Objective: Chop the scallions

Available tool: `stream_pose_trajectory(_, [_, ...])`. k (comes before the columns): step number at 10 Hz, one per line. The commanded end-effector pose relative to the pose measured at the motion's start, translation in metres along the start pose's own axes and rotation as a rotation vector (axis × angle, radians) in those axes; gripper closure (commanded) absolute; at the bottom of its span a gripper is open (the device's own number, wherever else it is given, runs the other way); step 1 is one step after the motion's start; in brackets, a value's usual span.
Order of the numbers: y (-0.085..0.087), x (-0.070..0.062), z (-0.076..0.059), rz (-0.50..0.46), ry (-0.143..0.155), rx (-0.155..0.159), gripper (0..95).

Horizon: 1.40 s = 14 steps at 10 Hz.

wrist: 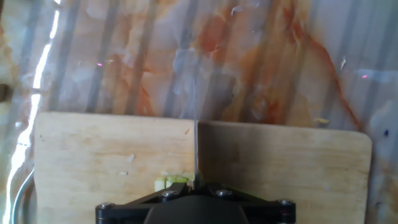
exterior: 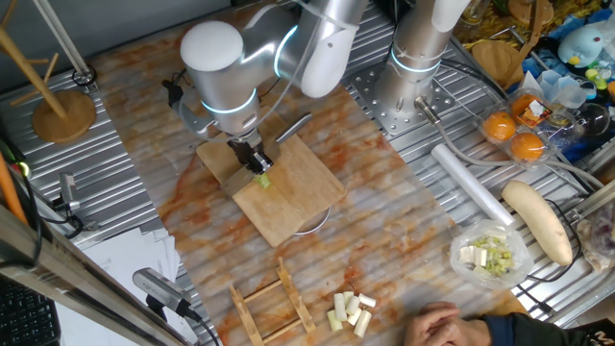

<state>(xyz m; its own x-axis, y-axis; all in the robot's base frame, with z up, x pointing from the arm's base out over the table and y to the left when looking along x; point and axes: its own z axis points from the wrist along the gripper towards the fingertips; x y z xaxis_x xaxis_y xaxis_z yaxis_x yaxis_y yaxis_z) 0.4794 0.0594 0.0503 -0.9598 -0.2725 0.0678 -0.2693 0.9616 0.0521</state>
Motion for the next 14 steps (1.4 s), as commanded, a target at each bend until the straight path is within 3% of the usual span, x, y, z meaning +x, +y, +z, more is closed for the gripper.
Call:
stream_pose_trajectory(1, [0.0, 0.001, -0.002, -0.005, 0.002, -0.001, 95.0])
stream_pose_trajectory(3, [-0.002, -0.001, 0.003, -0.006, -0.005, 0.001, 95.0])
stream_pose_trajectory(5, [0.0, -0.02, 0.027, 0.016, -0.061, 0.007, 95.0])
stream_pose_trajectory(6, [0.001, -0.027, 0.027, 0.031, -0.05, 0.003, 95.0])
stream_pose_trajectory(7, [-0.001, -0.027, 0.023, 0.02, -0.033, 0.024, 95.0])
stream_pose_trajectory(8, [-0.005, -0.02, 0.013, 0.0, 0.002, 0.011, 95.0])
stream_pose_trajectory(9, [-0.006, -0.018, 0.01, -0.004, 0.002, 0.008, 95.0])
stream_pose_trajectory(10, [-0.006, -0.008, -0.001, -0.003, 0.02, -0.018, 95.0])
stream_pose_trajectory(11, [-0.004, -0.001, -0.009, -0.001, 0.02, -0.028, 95.0])
stream_pose_trajectory(14, [-0.005, 0.004, -0.012, -0.005, 0.021, -0.018, 95.0])
